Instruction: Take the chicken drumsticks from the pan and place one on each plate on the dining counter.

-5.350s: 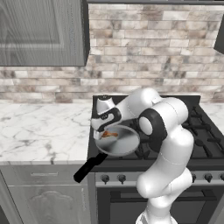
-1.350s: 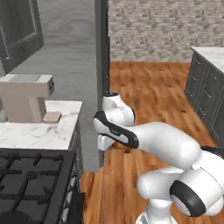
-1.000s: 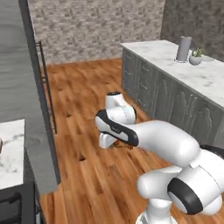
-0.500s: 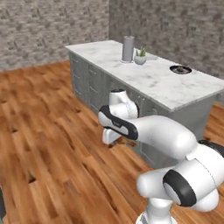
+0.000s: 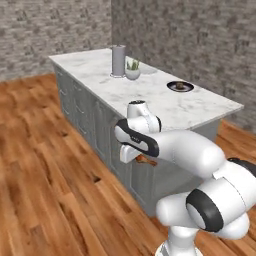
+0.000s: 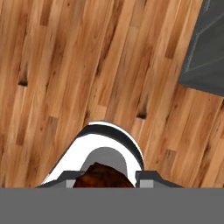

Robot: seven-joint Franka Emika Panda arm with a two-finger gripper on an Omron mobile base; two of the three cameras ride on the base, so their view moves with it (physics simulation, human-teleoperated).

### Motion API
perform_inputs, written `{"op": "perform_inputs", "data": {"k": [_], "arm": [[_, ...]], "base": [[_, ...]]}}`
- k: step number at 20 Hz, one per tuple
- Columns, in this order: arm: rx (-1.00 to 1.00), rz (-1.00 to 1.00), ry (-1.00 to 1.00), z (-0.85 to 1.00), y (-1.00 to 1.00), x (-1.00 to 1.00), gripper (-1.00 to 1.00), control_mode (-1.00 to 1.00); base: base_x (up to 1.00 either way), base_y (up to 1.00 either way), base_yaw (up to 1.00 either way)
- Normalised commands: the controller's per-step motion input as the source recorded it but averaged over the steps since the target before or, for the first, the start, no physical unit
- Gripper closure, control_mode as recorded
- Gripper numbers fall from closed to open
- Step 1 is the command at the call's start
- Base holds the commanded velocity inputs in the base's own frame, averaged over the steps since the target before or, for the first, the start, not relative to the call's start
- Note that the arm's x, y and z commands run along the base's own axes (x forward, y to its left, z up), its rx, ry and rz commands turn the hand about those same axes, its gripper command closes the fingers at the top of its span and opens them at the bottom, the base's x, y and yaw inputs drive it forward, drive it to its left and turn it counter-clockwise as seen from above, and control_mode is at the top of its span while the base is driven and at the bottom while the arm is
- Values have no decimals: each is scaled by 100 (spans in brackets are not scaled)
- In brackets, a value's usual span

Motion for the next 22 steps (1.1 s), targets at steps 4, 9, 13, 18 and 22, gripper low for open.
{"op": "perform_inputs", "data": {"k": [4, 9, 13, 18, 22], "arm": [[0, 0, 0, 0, 0, 0, 100, 100], [0, 0, 0, 0, 0, 0, 100, 100], [0, 0, 0, 0, 0, 0, 100, 100], [0, 0, 0, 0, 0, 0, 100, 100], [0, 0, 0, 0, 0, 0, 100, 100]], "base": [[43, -91, 4], [37, -87, 12], [34, -76, 25], [38, -70, 30], [42, -68, 31]]}}
